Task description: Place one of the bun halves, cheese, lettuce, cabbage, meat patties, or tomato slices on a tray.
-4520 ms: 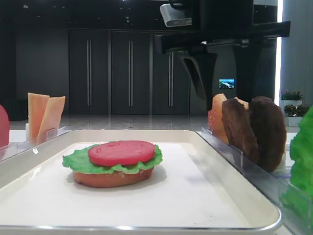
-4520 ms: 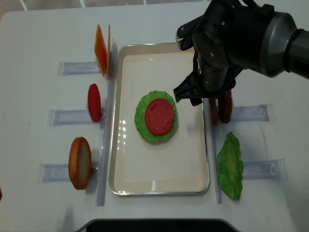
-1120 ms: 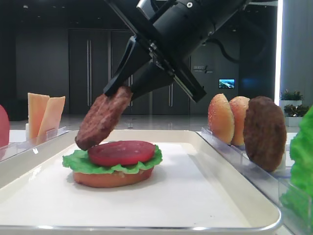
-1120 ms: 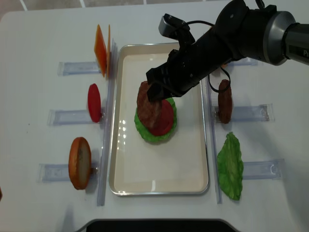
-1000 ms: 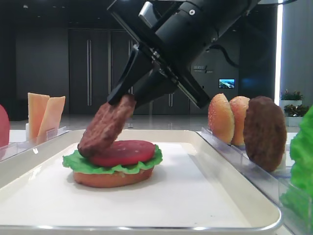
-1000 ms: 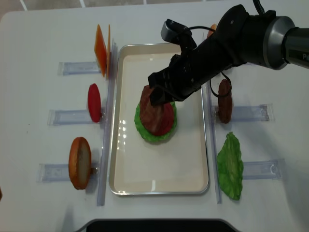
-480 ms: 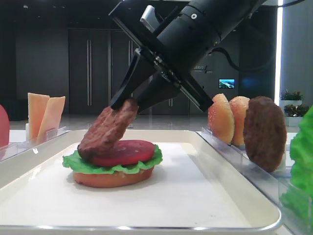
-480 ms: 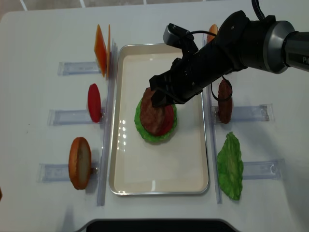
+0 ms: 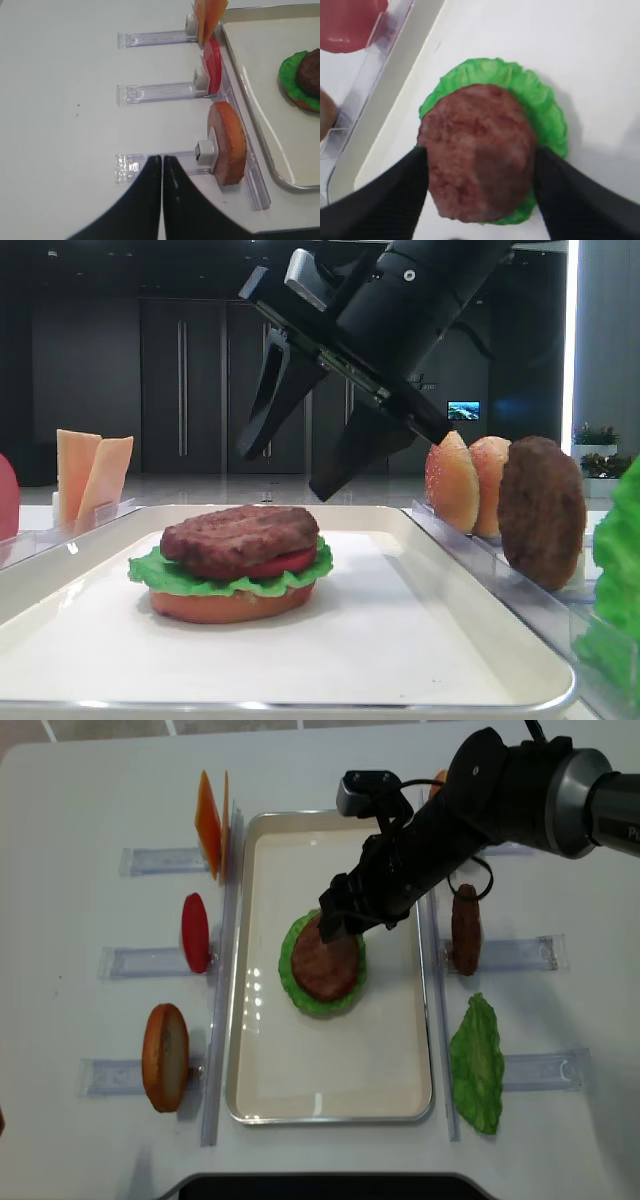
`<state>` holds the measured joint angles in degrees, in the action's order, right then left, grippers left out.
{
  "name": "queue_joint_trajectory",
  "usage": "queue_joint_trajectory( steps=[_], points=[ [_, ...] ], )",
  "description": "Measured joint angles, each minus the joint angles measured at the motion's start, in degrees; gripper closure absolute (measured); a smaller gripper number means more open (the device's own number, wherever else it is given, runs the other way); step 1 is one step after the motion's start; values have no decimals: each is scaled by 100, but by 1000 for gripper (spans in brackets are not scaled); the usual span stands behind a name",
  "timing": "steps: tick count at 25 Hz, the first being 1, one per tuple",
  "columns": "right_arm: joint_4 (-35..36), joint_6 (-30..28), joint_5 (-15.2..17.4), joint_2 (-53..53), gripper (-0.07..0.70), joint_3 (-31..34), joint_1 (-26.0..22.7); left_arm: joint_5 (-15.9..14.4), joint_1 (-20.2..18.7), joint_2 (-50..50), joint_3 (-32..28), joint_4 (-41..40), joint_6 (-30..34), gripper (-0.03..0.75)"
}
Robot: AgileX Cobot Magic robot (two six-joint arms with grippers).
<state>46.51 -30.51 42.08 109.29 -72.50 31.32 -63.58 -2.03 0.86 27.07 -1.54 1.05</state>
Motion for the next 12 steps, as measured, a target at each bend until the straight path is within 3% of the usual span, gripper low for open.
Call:
queue_joint_trajectory(
  steps=[5,9,12],
  points=[
    [-1880,1451,666,-5,190,-921,7,0,0,0,0,0,0,716],
    [-4171,3456,1465,-44,190,-1511,126,0,0,0,0,0,0,716],
    [-5330,4036,2023,-51,190,-1582,-95,0,0,0,0,0,0,716]
  ],
)
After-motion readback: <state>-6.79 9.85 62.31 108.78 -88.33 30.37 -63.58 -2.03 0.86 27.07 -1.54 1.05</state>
